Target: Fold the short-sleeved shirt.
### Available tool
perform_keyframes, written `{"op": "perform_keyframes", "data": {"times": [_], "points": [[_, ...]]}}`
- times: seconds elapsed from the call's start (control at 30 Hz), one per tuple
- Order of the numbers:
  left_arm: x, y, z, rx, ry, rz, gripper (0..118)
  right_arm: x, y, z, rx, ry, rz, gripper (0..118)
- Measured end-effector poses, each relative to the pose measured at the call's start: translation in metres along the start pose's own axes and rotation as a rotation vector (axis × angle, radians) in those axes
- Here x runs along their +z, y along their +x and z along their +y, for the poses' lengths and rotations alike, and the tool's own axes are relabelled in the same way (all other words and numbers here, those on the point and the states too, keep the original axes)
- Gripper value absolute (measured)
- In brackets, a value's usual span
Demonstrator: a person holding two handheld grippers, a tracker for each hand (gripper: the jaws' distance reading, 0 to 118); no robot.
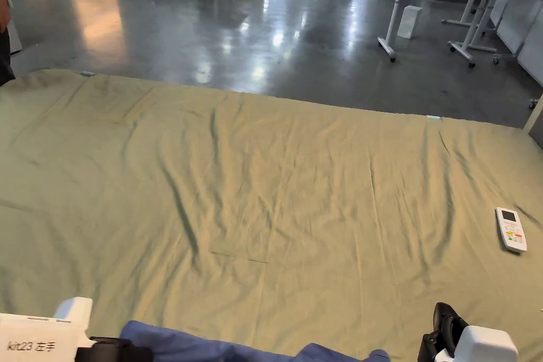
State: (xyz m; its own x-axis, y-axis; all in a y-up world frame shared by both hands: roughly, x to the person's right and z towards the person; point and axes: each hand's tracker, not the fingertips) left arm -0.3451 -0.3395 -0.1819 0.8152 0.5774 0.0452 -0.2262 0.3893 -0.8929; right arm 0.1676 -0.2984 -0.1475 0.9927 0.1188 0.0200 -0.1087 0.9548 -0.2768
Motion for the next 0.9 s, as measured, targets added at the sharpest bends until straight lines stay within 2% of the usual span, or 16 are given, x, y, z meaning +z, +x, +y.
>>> {"op": "perform_keyframes", "data": {"times": [0.13, 0.4, 0.67, 0.9], "points": [[0.028, 0.02, 0.004, -0.032, 0.004, 0.186, 13, -0.001, -0.002, -0.001, 0.003, 0.001, 0.007, 0], [0.007, 0.105, -0.011, -0.074, -0.045, 0.24, 13, -0.004, -0.006, -0.002, -0.006, -0.002, 0.019, 0], [-0.021, 0.162, -0.006, -0.071, -0.051, 0.161, 13, 0.0, 0.005, 0.003, -0.005, 0.019, 0.0, 0], [-0.092, 0.193, -0.012, -0.017, -0.134, 0.044, 14, 0.002, 0.017, 0.003, -0.014, 0.023, -0.029, 0]]}}
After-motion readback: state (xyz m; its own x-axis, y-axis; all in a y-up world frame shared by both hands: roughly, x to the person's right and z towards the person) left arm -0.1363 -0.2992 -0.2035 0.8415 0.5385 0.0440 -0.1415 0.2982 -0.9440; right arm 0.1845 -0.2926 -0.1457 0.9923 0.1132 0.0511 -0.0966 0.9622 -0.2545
